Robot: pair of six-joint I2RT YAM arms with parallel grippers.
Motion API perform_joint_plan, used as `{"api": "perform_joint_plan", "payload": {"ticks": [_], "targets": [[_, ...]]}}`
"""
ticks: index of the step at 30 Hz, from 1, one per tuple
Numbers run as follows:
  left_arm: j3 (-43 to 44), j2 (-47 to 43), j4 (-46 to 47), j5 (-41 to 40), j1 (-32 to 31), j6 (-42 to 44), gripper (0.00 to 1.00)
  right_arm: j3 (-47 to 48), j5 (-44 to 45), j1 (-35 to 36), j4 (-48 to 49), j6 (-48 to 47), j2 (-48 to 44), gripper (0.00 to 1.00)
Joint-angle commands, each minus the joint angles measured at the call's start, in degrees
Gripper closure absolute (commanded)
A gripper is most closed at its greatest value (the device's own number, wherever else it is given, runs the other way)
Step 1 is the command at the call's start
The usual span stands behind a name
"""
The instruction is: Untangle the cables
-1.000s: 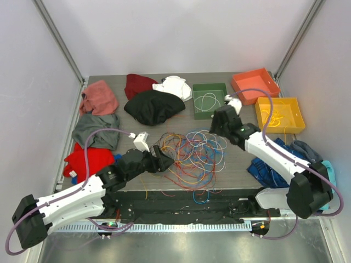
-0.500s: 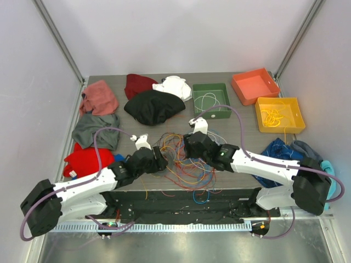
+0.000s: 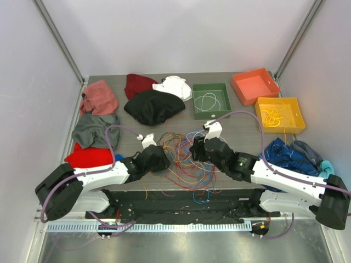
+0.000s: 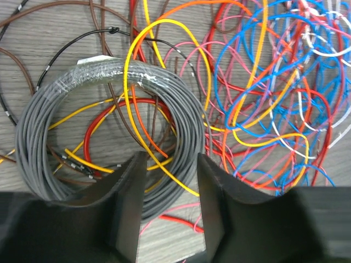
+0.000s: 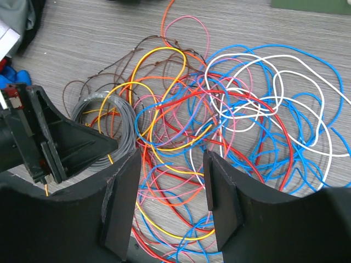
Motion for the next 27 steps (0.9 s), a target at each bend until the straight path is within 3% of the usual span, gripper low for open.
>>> {"api": "perform_joint_plan", "payload": {"ticks": [1,6,8,14,17,27], "targets": [[2.42,2.58,4.32,-1.74,0.73,-0.54,0.60,-0.85,2.30,0.14,-0.01,0.63,-1.89,0.44],[3.73,0.14,-1.10,-4.19,0.73,0.34,0.83,-1.91,4.49,0.14,-1.23,1.51,-3.74,0.46],[4.26,-5.48,-3.93,-5.86,0.73,1.91,0.91,-2.87,5.37,0.14,-0.98,1.69,-4.96,0.46],[9.96,-26.64,-15.63,-10.00,0.29,6.13,0.99,-3.14,5.20,0.14,0.78,1.86,-6.82,0.47],[16.46,-30.80,-18.00,-10.88,0.20,11.14,1.00,-2.00,3.45,0.14,1.57,0.81,-7.26,0.47],[48.78,-16.16,-18.89,-4.03,0.12,27.75,1.00,-0.32,-4.29,0.32,7.80,-0.51,-13.14,0.41]]}}
